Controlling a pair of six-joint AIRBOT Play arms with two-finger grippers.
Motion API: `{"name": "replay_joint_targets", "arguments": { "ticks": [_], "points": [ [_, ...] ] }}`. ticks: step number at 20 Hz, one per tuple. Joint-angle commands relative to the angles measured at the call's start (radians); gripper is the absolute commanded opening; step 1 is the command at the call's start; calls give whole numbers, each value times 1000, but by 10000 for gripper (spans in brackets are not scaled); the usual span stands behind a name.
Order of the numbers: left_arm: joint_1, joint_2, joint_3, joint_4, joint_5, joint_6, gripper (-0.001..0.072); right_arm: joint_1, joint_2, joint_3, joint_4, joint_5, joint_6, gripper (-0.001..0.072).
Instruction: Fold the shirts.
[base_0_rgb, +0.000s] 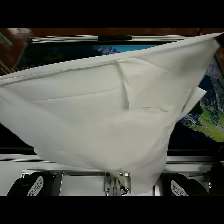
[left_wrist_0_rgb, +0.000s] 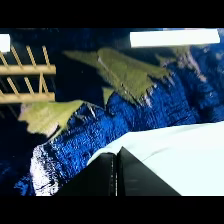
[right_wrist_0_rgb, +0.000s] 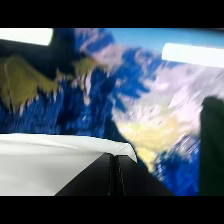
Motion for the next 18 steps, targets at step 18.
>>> {"name": "replay_joint_targets", "arguments": {
  "ticks": [18],
  "points": [
    [-49, -920, -53, -362, 583, 3, 28, 0, -841, 1, 184, 480, 150, 48]
  ]
}}
